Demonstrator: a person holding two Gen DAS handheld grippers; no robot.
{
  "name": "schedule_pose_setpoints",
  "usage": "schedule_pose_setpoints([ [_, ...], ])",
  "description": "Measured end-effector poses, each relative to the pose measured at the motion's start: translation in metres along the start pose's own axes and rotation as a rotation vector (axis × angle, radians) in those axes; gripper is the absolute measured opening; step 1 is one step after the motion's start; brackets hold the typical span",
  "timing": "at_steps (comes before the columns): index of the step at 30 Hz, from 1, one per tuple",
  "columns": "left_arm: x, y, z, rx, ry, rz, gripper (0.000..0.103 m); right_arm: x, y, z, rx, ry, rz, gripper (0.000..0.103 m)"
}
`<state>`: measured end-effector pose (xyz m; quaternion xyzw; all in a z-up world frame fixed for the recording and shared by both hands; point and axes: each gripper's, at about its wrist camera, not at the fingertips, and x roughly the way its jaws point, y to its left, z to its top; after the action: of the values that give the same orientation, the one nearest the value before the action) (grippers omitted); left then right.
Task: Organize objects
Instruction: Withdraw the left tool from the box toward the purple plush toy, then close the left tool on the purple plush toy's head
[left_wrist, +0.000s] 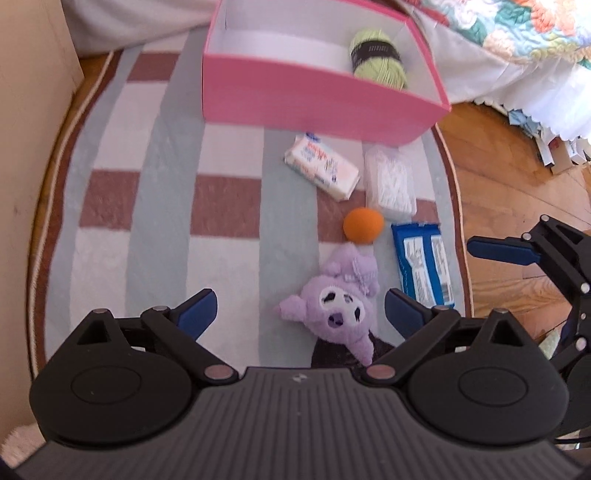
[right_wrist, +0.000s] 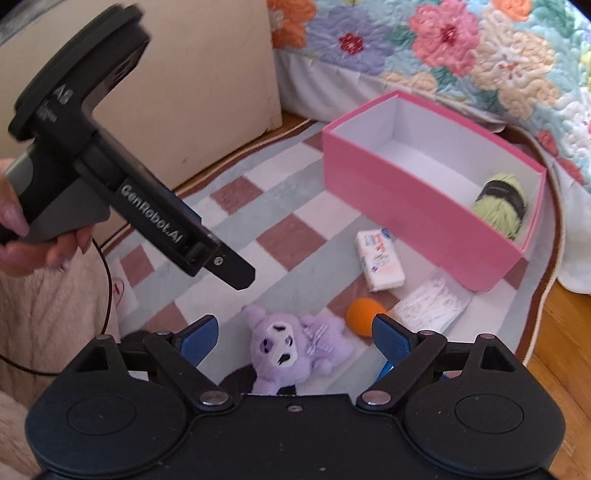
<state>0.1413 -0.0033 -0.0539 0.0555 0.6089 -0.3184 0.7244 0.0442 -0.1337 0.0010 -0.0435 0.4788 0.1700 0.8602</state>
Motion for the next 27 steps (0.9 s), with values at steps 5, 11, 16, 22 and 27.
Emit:
schedule_pose_setpoints([
  [5,0.025,0.007,-0.005,-0.016,0.061,0.025,0.099,0.011,0.012,-0.01,-0.11,0.014,-0.037,0.093],
  [11,0.04,0.014,-0.009,-0.029,0.075,0.008,0.098,0.031,0.02,-0.018,-0.16,0.042,-0.014,0.093],
  [16,0.053,0.012,-0.015,-0.027,0.089,-0.027,0.098,0.052,0.026,-0.023,-0.202,0.079,-0.033,0.093],
  [22,0.068,0.014,-0.022,-0.052,0.105,-0.059,0.095,0.067,0.031,-0.031,-0.272,0.094,-0.056,0.093],
  [27,0.073,0.014,-0.025,-0.073,0.093,-0.077,0.086,0.079,0.031,-0.034,-0.313,0.101,-0.07,0.093],
])
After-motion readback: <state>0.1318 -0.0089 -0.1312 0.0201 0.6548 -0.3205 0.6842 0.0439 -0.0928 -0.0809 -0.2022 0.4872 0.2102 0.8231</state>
